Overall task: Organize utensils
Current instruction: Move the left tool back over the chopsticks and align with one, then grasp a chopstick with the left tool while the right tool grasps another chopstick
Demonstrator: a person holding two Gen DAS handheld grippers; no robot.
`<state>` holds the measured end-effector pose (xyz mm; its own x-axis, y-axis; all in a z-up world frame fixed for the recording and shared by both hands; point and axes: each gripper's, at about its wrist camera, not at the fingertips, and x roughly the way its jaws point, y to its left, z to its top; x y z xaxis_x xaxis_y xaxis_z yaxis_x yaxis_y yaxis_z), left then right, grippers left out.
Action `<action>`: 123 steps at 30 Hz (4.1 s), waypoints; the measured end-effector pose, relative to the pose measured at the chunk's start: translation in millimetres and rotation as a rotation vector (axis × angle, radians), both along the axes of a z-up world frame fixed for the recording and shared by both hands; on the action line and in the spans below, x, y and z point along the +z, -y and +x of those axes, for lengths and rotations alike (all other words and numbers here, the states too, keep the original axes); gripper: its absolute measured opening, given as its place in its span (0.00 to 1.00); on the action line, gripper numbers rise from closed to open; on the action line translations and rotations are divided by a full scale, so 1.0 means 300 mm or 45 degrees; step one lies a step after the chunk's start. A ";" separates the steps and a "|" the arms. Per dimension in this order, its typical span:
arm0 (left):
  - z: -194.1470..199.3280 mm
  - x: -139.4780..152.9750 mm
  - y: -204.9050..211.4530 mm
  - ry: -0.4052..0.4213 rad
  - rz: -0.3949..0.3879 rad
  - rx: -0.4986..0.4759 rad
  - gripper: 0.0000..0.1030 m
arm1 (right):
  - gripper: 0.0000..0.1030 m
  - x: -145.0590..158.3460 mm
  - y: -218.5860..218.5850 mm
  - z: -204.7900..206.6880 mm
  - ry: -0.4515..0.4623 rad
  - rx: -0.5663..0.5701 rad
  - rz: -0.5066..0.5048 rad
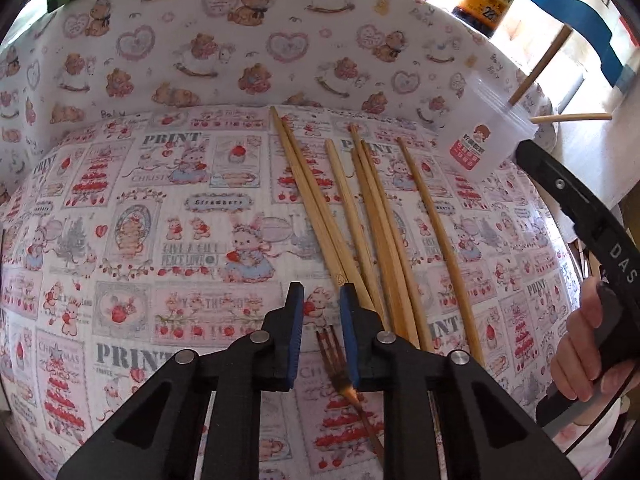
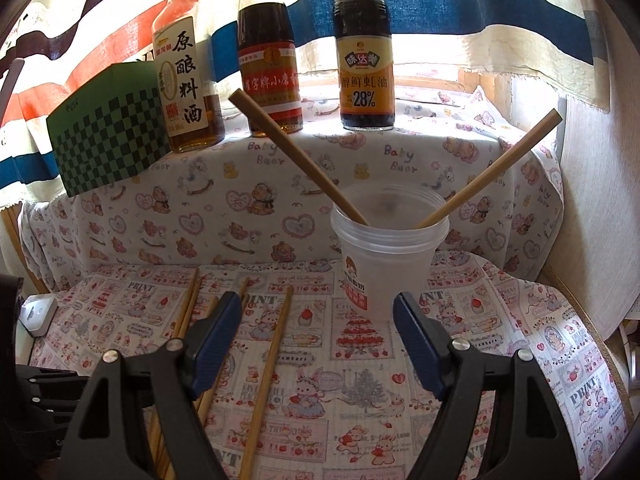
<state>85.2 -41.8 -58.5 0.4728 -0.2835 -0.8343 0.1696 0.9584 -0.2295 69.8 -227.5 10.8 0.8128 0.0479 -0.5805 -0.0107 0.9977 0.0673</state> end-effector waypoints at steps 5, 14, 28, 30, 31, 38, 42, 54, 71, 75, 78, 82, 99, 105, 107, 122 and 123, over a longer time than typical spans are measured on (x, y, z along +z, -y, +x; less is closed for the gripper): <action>0.006 -0.003 0.015 -0.016 -0.057 -0.054 0.17 | 0.74 -0.001 -0.003 0.002 -0.003 -0.005 -0.012; -0.022 0.023 0.041 0.040 -0.086 -0.116 0.16 | 0.74 0.001 -0.002 0.000 -0.001 -0.003 -0.011; -0.039 -0.005 0.072 0.065 0.135 -0.016 0.17 | 0.74 0.000 0.000 0.003 -0.001 -0.012 -0.024; -0.037 -0.006 0.070 0.081 0.159 -0.024 0.16 | 0.74 -0.002 0.001 0.004 -0.005 -0.012 -0.024; -0.036 -0.007 0.069 0.079 0.155 -0.018 0.16 | 0.74 -0.002 0.000 0.005 -0.007 -0.011 -0.023; -0.026 -0.001 0.016 0.069 0.058 0.016 0.14 | 0.74 0.000 -0.002 0.001 -0.003 -0.011 -0.020; -0.028 -0.006 0.003 0.068 0.106 0.030 0.14 | 0.74 0.000 -0.002 0.002 -0.006 -0.011 -0.021; -0.038 -0.002 0.061 0.071 0.197 -0.024 0.14 | 0.74 -0.003 0.001 0.003 -0.008 -0.025 -0.021; -0.050 -0.005 0.081 0.093 0.329 -0.019 0.09 | 0.74 -0.005 -0.003 0.005 -0.015 -0.024 -0.029; -0.059 0.011 0.066 0.131 0.283 0.030 0.06 | 0.62 -0.022 -0.021 0.017 -0.087 -0.004 -0.074; -0.090 0.073 0.045 0.273 0.252 0.071 0.06 | 0.51 -0.044 -0.028 0.033 -0.188 0.086 0.009; -0.153 0.175 0.021 0.491 0.202 0.124 0.06 | 0.43 -0.090 -0.054 0.049 -0.380 0.138 0.027; -0.177 0.250 -0.040 0.648 0.154 0.204 0.06 | 0.09 -0.175 -0.125 0.010 -0.625 0.217 0.006; -0.187 0.255 -0.048 0.657 0.128 0.215 0.06 | 0.06 -0.100 -0.089 -0.007 -0.433 0.187 0.022; -0.197 0.264 -0.050 0.684 0.131 0.224 0.06 | 0.06 -0.042 -0.068 -0.037 -0.301 0.182 0.060; -0.279 0.324 -0.035 0.911 0.163 0.232 0.06 | 0.06 0.188 0.043 -0.198 0.376 0.145 0.224; -0.275 0.324 -0.037 0.911 0.160 0.230 0.06 | 0.06 0.200 0.062 -0.209 0.419 0.128 0.231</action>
